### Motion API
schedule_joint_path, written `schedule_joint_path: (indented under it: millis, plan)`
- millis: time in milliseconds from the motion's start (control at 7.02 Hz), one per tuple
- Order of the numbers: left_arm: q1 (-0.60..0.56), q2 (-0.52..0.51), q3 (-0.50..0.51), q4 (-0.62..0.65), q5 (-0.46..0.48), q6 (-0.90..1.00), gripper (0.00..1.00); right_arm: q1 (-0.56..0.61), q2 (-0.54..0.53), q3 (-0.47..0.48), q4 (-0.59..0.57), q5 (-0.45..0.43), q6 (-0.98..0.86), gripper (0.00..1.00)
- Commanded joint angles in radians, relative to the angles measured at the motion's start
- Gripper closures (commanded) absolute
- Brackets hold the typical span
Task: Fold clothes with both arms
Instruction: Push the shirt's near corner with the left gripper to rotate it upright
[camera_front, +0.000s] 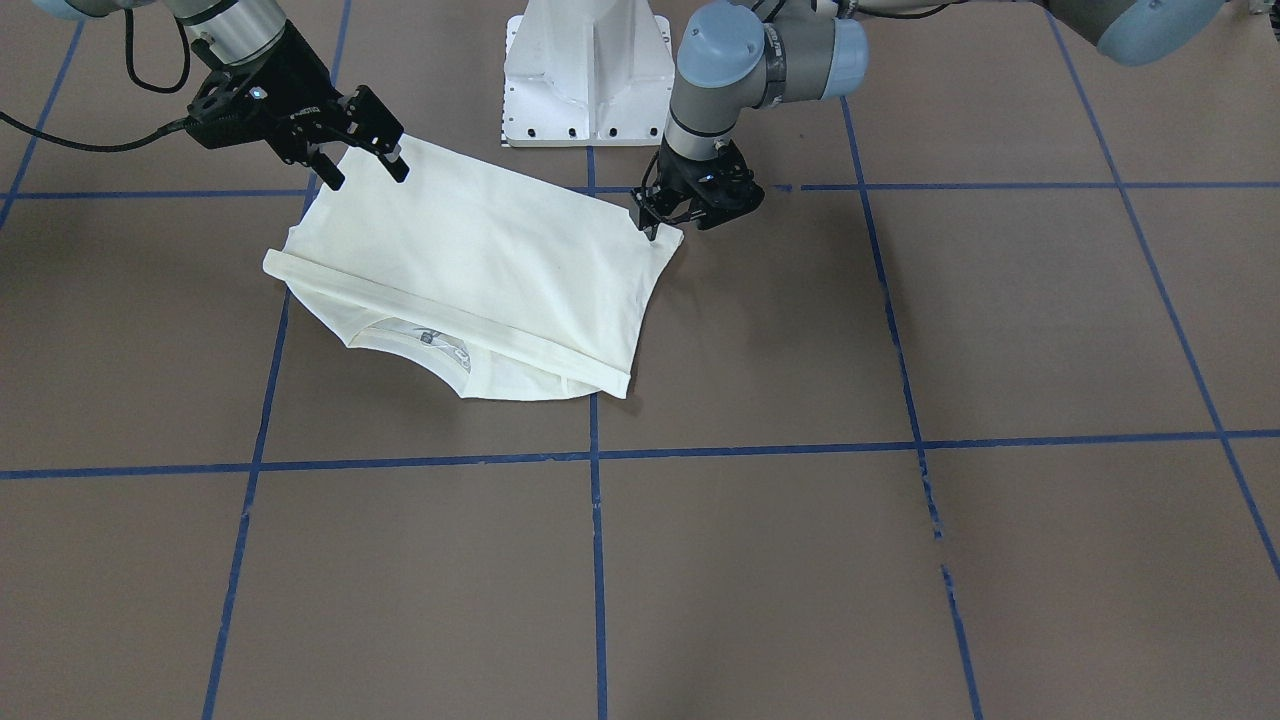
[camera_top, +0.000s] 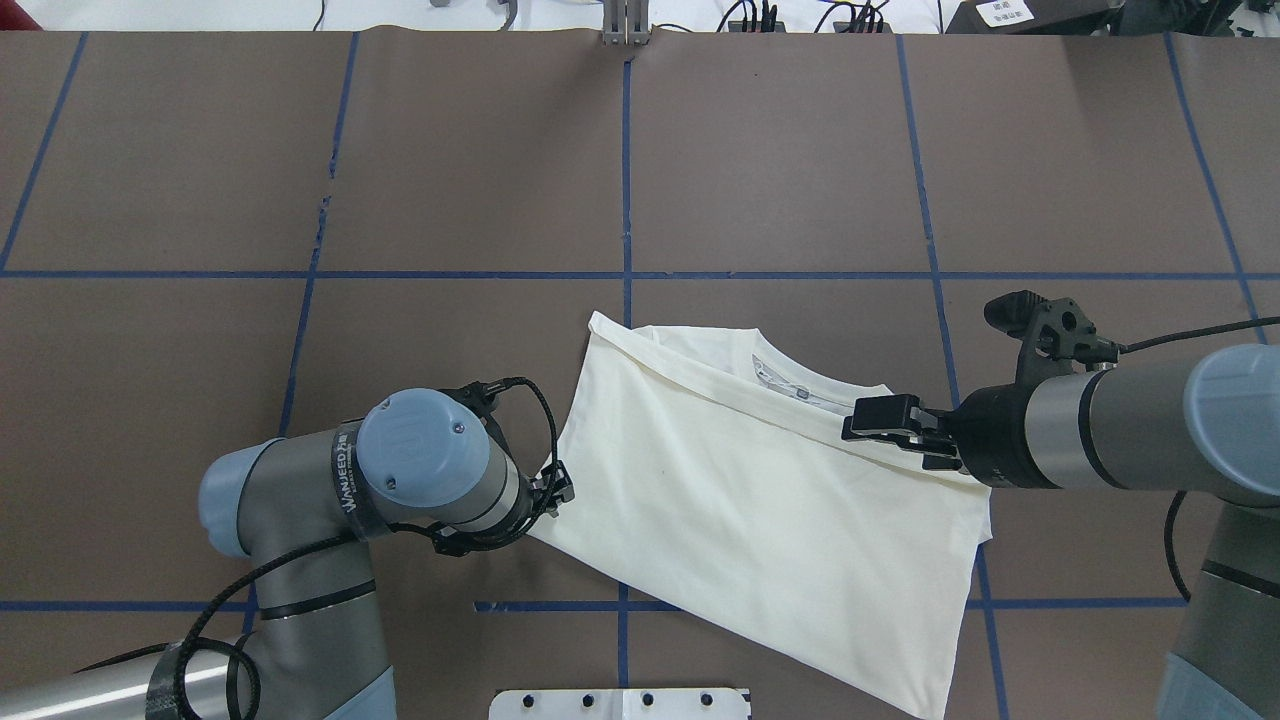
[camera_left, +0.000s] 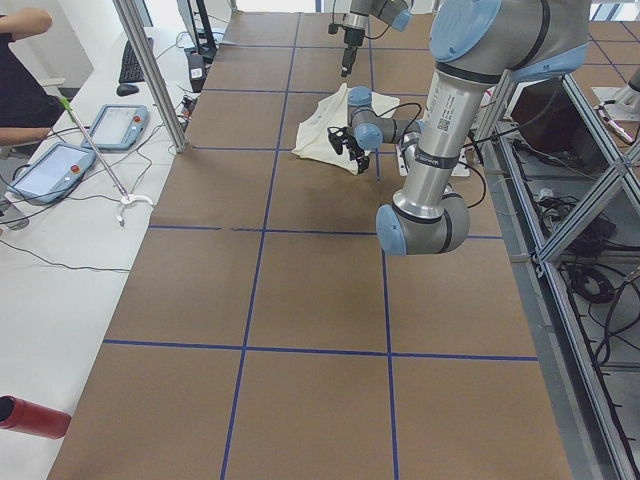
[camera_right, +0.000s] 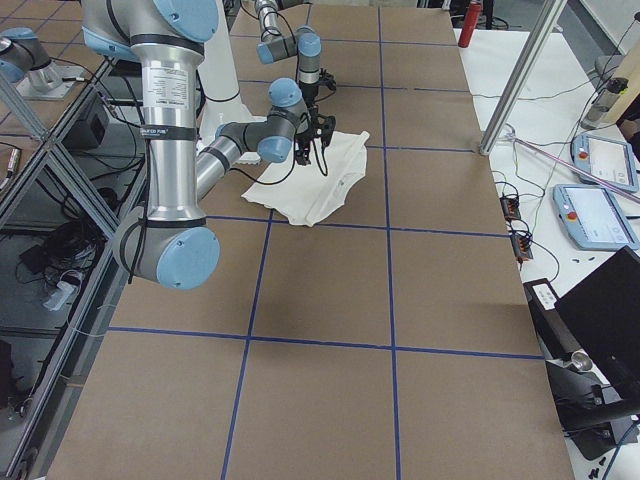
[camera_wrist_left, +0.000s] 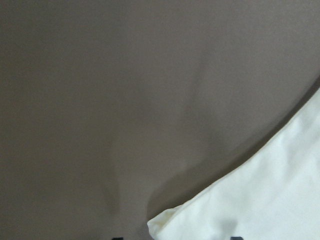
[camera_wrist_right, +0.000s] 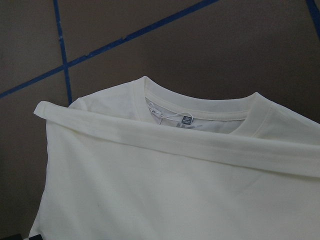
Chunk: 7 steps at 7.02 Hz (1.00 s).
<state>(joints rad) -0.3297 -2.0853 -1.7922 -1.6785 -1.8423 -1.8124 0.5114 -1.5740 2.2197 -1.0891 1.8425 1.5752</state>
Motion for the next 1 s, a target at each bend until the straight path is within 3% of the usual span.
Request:
schedule_joint_path:
  millis: [0, 143, 285, 428, 570, 855]
  plan:
    - [0.001, -0.002, 0.025, -0.004, 0.015, -0.001, 0.33, 0.001, 0.0, 0.0, 0.0, -0.002, 0.0, 0.0]
    - [0.001, -0.004, 0.028, -0.006, 0.018, -0.001, 0.38, 0.001, 0.0, -0.002, 0.0, 0.0, 0.0, 0.0]
    - [0.003, -0.007, 0.027, -0.006, 0.018, -0.002, 0.59, 0.001, 0.0, -0.002, 0.0, 0.0, -0.001, 0.0]
    - [0.003, -0.009, 0.025, -0.004, 0.02, -0.001, 0.86, 0.001, 0.0, -0.002, 0.0, 0.0, 0.0, 0.0]
    - [0.001, -0.007, 0.019, -0.004, 0.017, 0.007, 1.0, -0.001, 0.0, -0.002, 0.0, 0.001, -0.001, 0.0]
    - [0.003, -0.018, -0.007, 0.003, 0.014, 0.005, 1.0, -0.001, 0.018, -0.029, 0.002, 0.0, 0.0, 0.0]
